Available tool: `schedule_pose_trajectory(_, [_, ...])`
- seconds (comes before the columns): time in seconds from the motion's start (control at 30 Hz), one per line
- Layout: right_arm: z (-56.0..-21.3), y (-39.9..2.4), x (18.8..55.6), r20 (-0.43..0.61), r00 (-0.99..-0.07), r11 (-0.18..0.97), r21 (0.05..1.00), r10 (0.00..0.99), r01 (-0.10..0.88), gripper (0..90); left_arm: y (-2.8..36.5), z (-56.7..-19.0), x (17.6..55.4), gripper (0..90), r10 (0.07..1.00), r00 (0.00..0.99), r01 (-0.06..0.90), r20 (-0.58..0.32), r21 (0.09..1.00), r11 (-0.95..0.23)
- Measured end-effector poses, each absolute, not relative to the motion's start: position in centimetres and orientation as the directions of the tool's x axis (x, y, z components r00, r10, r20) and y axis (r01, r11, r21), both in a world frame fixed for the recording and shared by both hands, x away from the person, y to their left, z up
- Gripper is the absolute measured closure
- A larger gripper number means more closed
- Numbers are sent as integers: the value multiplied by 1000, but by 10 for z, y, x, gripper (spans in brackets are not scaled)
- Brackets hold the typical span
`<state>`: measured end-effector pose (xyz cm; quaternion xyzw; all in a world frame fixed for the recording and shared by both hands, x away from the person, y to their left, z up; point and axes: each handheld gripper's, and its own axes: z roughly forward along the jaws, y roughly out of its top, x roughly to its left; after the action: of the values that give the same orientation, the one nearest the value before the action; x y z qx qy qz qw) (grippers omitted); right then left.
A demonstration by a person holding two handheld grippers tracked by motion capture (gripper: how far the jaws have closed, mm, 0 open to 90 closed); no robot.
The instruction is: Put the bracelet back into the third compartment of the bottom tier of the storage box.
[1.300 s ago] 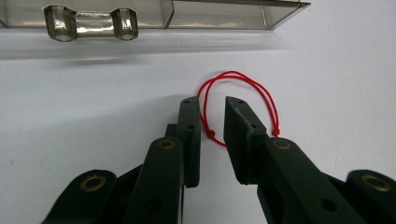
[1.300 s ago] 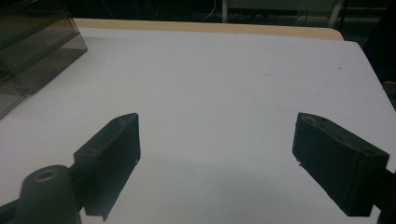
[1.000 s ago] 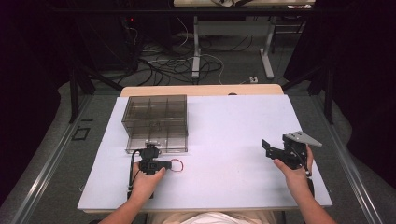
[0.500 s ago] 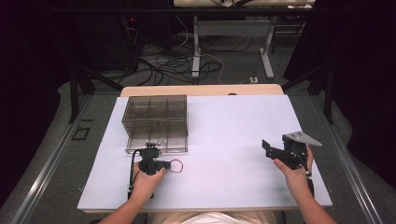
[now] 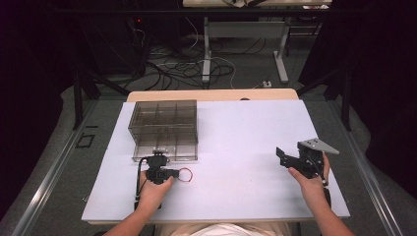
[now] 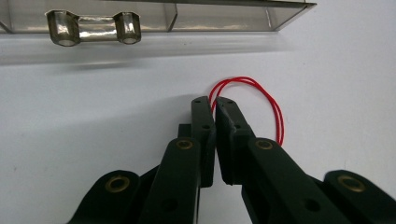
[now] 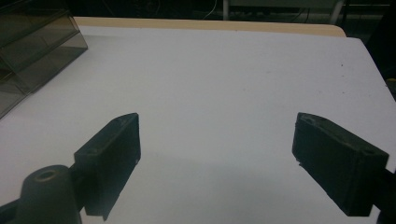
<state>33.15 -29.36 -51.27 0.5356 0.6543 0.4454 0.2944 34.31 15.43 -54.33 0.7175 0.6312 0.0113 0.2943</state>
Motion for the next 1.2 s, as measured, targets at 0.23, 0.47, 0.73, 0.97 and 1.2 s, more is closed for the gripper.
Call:
schedule_pose_trajectory(0.23, [-513,-294,332,87,-256,35,899,963,436,150,156,-541,343,869,907,206,895,-367,446,-23])
schedule_pose_trajectory(0.47, [-512,-295,331,83,-261,42,896,962,442,149,156,-536,341,869,904,223,885,-366,466,-30])
schedule_pose_trajectory(0.73, [-512,-295,332,93,-257,33,894,962,447,149,159,-531,340,869,895,236,872,-379,488,-23])
schedule_pose_trajectory(0.97, [-514,-292,334,97,-251,28,891,963,452,149,163,-527,340,869,886,236,866,-399,500,-5])
schedule_pose_trajectory(1.2, [-515,-288,334,92,-265,42,887,960,459,148,168,-522,337,869,882,244,853,-403,522,2])
